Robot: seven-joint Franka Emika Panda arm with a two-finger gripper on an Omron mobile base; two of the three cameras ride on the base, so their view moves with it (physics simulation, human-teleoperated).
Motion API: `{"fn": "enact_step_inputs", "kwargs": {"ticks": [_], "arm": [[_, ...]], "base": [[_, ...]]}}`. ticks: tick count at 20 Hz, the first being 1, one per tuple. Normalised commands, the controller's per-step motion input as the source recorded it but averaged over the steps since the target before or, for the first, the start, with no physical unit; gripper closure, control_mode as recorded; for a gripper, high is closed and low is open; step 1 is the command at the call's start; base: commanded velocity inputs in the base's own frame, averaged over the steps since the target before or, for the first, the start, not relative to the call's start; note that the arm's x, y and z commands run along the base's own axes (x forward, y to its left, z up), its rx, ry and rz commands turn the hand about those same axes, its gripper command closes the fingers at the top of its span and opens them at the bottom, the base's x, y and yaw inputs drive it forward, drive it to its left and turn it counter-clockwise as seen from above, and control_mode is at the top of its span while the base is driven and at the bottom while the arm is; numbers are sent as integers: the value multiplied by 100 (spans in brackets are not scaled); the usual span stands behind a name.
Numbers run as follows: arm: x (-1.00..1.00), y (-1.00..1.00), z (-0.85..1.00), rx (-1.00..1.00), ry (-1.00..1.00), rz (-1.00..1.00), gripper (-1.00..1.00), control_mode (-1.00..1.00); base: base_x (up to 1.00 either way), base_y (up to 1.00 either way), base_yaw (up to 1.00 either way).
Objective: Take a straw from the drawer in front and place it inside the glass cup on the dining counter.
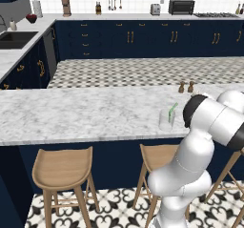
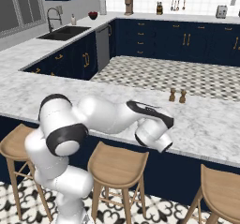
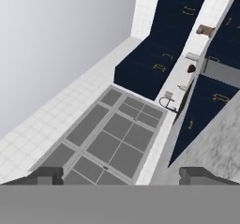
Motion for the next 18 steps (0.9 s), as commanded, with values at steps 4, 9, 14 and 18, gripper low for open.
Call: {"fn": "enact_step_inputs", "kwargs": {"ticks": [4,9,14,18], "arm": [[-52,0,16,0,0,-6,-100,-100],[-46,3,13,0,0,-7,-100,-100],[-40,0,24,-1,0,-6,-100,-100],[-26,3,20,-3,0,-4,-100,-100]], "base": [[0,0,0],[0,0,0],[0,0,0],[0,0,0]]}}
